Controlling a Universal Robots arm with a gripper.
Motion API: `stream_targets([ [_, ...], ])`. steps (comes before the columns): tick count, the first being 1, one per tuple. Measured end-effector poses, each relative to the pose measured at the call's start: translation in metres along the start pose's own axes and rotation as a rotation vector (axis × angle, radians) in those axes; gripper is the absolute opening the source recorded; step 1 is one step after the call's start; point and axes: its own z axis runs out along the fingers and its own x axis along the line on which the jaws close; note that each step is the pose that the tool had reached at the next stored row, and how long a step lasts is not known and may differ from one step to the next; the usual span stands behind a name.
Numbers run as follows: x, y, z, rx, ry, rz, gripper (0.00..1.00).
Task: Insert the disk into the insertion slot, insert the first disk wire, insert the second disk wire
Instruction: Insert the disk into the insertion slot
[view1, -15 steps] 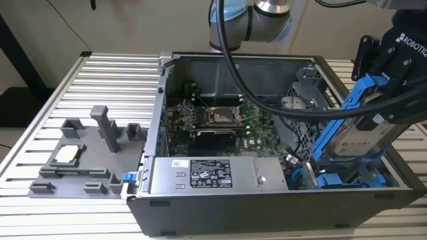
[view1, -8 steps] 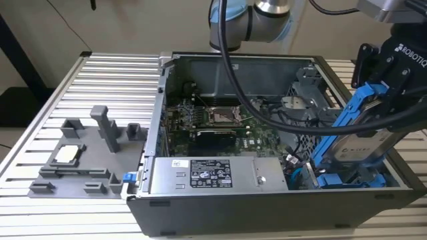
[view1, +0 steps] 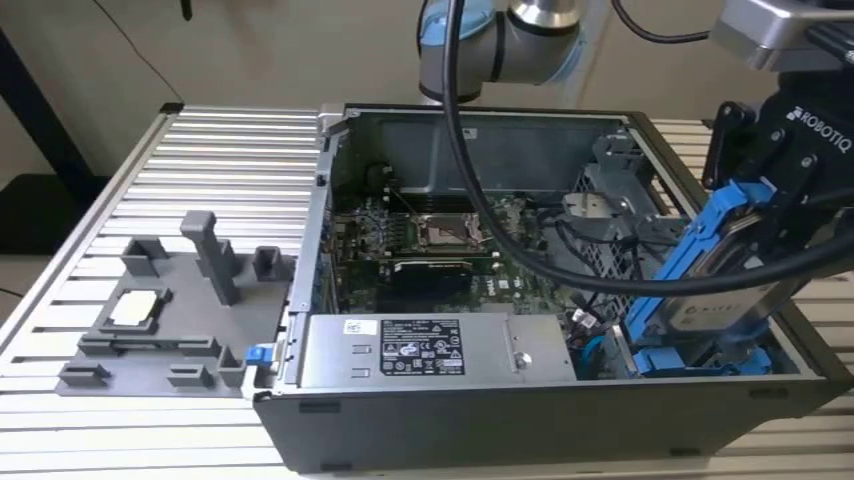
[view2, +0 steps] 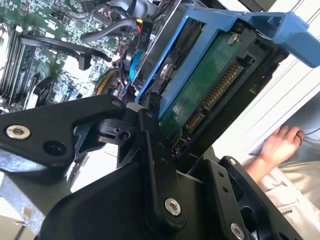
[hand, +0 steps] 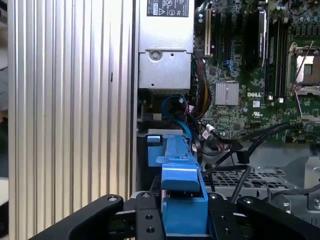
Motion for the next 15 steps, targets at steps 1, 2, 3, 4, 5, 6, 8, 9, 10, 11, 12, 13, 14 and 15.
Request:
stream_targets([
  [1,-0.0001,-0.0001,0.0008,0.001,-0.0001,0.0,0.33],
  [2,-0.0002,-0.0002,0.0016,0.0015,0.0,-0.001,0.33],
  [3,-0.0004,-0.0002,0.0025,0.0016,-0.0001,-0.001,0.33],
  [4,-0.0006,-0.0003,0.0036,0.0016,-0.0001,-0.001,0.33],
  [5,-0.001,-0.0003,0.0048,0.0017,-0.0003,-0.001,0.33],
  [6,-0.0013,-0.0004,0.0059,0.0017,-0.0003,-0.001,0.33],
  [8,-0.0016,-0.0009,0.0077,0.0017,-0.0004,-0.002,0.33],
  [9,-0.0016,-0.0014,0.0081,0.0017,-0.0015,-0.002,0.33],
  [10,-0.0016,-0.0019,0.0086,0.0017,-0.0027,-0.002,0.33],
  [11,-0.0016,-0.0028,0.0092,0.0015,-0.0033,-0.002,0.33],
  [12,-0.0016,-0.0036,0.01,0.0009,-0.0036,-0.002,0.33],
  [13,-0.0016,-0.0043,0.0109,-0.0005,-0.0039,-0.002,0.33],
  [14,-0.0016,-0.0052,0.0116,-0.0026,-0.0041,-0.003,0.33],
  [15,-0.0016,-0.0062,0.0121,-0.0052,-0.0046,-0.003,0.33],
])
